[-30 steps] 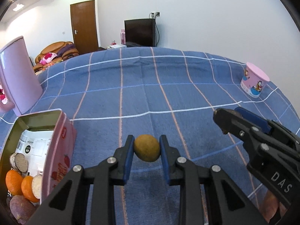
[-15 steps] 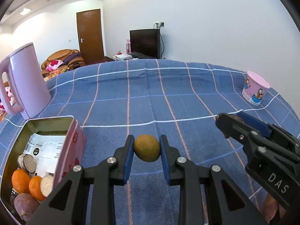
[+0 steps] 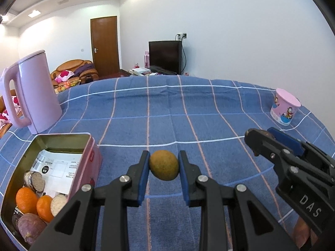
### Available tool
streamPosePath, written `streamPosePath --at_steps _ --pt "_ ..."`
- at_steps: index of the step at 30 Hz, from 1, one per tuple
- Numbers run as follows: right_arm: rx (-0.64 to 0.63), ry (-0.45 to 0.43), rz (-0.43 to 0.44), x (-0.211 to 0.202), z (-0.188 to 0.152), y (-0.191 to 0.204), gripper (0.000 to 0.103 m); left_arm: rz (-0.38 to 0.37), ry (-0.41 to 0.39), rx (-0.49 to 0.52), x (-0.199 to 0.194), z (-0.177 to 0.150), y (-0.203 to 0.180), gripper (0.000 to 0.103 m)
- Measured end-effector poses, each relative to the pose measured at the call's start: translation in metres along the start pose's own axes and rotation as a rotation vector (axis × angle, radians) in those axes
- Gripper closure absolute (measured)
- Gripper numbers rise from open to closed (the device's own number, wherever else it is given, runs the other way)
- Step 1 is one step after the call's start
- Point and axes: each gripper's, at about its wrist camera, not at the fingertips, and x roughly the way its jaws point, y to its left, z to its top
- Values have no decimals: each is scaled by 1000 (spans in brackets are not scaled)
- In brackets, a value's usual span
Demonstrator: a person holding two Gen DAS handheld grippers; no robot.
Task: Organize fruits
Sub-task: 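Carry the yellow-green fruit with the left gripper toward the tin while the right carries the cake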
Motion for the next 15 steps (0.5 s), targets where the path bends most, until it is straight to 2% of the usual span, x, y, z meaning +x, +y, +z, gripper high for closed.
streamPosePath --at_steps 15 --pt "-16 -44 -10 -10 -2 3 59 22 -57 14 -12 -3 -2 74"
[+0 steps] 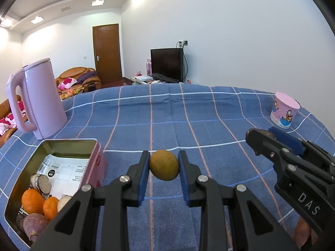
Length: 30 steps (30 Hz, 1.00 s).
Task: Organize fruits
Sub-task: 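Carry the yellow-green fruit with the left gripper toward the tin while the right carries the cake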
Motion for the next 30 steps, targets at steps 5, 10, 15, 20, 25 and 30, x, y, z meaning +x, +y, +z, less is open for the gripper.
streamPosePath --at_steps 5,10,15,20,25,30 --pt "-4 -15 3 -4 -1 1 59 3 -16 -6 -2 0 1 74" --pt "-9 -31 4 -9 -2 2 59 10 -32 -8 -7 -1 2 74" --pt "-18 -49 0 -12 -3 4 59 19 -49 -6 -11 -1 2 74" --pt "-40 -71 -8 -17 -3 8 59 27 -67 -3 -15 -2 3 74" --pt "-80 -99 -18 -22 -4 16 59 40 -88 1 -21 -3 2 74" --pt "-93 -113 -22 -26 -5 18 59 48 -104 7 -24 -4 2 74"
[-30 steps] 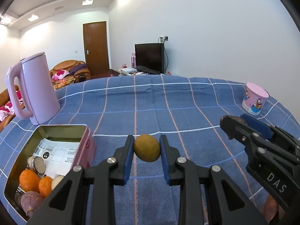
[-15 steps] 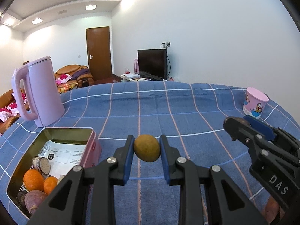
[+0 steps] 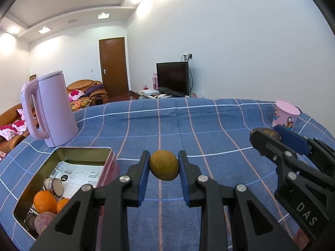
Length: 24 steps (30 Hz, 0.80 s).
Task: Organize fruits
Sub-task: 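Carry the yellow-green fruit with the left gripper toward the tin while the right carries the cake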
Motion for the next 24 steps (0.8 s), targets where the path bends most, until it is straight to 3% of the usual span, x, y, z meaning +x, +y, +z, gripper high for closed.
streamPosePath --at_steps 24 --pt "-23 -23 16 -8 -1 11 59 48 -49 -5 -23 -8 17 74"
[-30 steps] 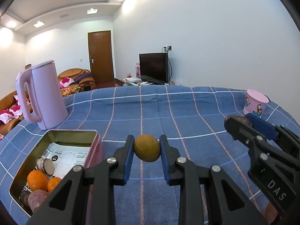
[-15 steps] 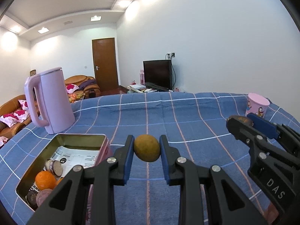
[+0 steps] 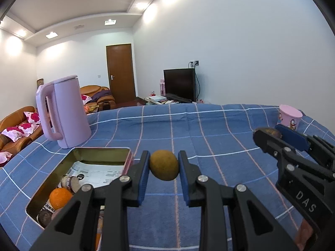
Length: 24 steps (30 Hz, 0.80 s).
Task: Organize fruits
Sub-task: 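Carry the yellow-green fruit with the left gripper toward the tin while the right carries the cake, then lower the yellow-green fruit into the tin and open the left gripper while the right releases the cake there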
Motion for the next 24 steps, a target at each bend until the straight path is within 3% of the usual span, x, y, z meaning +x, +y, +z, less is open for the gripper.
streamPosePath --at_steps 24 --pt "-58 81 138 33 2 67 59 72 20 -43 -8 -4 61 74"
